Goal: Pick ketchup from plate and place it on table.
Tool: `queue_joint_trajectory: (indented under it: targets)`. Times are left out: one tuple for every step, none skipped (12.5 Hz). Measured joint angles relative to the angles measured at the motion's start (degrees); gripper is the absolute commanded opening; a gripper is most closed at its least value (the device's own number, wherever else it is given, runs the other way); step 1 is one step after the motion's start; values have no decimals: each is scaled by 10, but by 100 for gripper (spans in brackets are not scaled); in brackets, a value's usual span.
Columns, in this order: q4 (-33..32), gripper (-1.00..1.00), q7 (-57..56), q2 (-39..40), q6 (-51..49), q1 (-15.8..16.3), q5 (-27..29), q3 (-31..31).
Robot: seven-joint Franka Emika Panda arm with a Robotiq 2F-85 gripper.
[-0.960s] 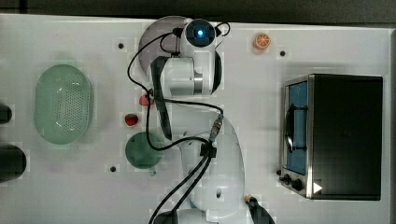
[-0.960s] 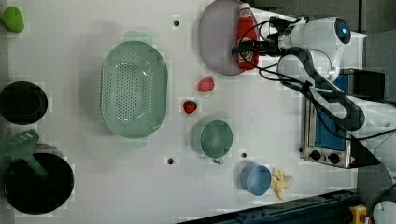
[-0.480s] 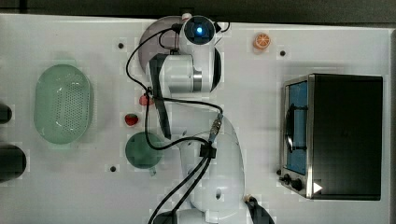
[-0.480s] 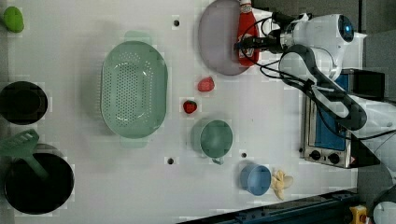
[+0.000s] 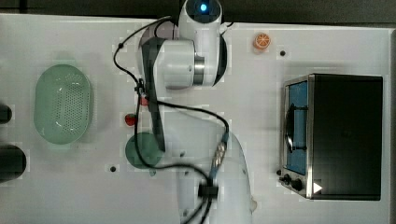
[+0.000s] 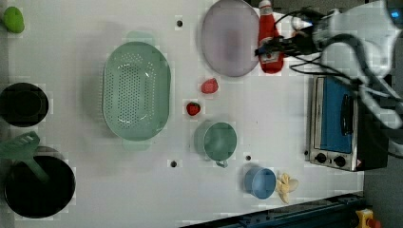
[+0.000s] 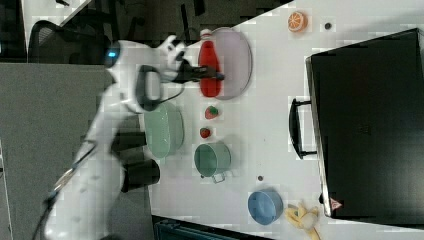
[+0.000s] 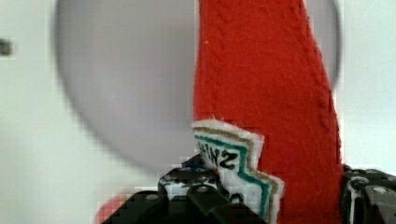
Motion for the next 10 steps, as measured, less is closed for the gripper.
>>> queue_joint_trajectory:
  targets:
    - [1,19,0,-38,-35,0,13,-2]
    - [3,19,2,-77,-60,-2,14,-1]
    - [6,19,5,-115,-74,-7,17,1]
    - [6,19,8,-152,-88,-9,27,0]
    - [6,19,12,-188,-114,-11,28,-4]
    - [4,19,17,-220,-136,-11,28,-13]
    - [-2,19,21,-249,-148,-11,28,-23]
    - [-13,19,23,-272,-152,-16,26,-30]
    - [-37,19,24,-295,-148,-18,23,-41]
    - [-68,19,24,-314,-147,-19,23,-52]
